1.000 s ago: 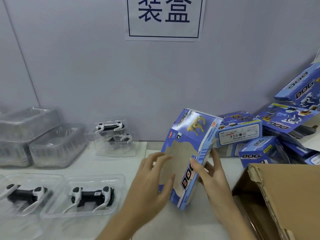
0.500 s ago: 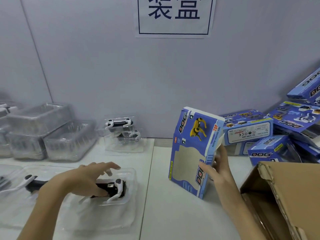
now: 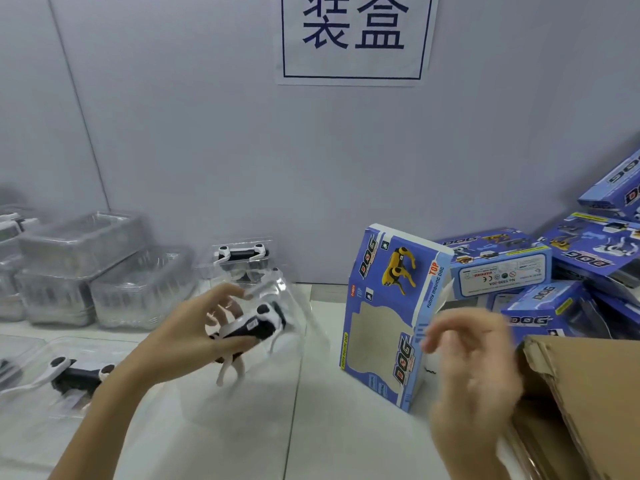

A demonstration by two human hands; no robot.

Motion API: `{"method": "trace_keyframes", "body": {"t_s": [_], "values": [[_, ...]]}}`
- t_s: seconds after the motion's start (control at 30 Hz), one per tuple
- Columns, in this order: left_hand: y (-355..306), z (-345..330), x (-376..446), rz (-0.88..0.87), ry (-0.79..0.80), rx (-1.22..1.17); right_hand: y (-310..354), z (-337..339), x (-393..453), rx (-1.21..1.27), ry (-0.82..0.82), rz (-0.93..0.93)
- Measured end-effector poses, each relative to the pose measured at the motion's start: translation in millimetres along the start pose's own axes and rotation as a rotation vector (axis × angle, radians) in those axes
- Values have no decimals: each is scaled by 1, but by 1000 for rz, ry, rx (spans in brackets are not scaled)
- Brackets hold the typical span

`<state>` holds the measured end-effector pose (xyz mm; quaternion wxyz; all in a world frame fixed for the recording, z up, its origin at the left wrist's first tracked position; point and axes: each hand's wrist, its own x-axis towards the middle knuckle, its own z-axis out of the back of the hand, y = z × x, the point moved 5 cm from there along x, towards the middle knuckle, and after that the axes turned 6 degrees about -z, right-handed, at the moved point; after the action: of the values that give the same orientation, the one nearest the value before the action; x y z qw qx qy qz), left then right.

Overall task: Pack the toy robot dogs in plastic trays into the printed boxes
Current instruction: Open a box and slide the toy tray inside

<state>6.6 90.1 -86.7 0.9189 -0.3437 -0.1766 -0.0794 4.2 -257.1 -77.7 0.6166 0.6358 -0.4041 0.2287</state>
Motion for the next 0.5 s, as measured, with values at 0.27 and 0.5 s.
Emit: {"method": "trace_keyframes", "body": {"t_s": [0.27, 0.5], "values": [[-50, -20, -3, -368, -31, 93, -19, -65, -39, 40, 552, -731], [-101, -37, -8, -679, -66, 390, -25, -61, -37, 88, 616, -825]]}}
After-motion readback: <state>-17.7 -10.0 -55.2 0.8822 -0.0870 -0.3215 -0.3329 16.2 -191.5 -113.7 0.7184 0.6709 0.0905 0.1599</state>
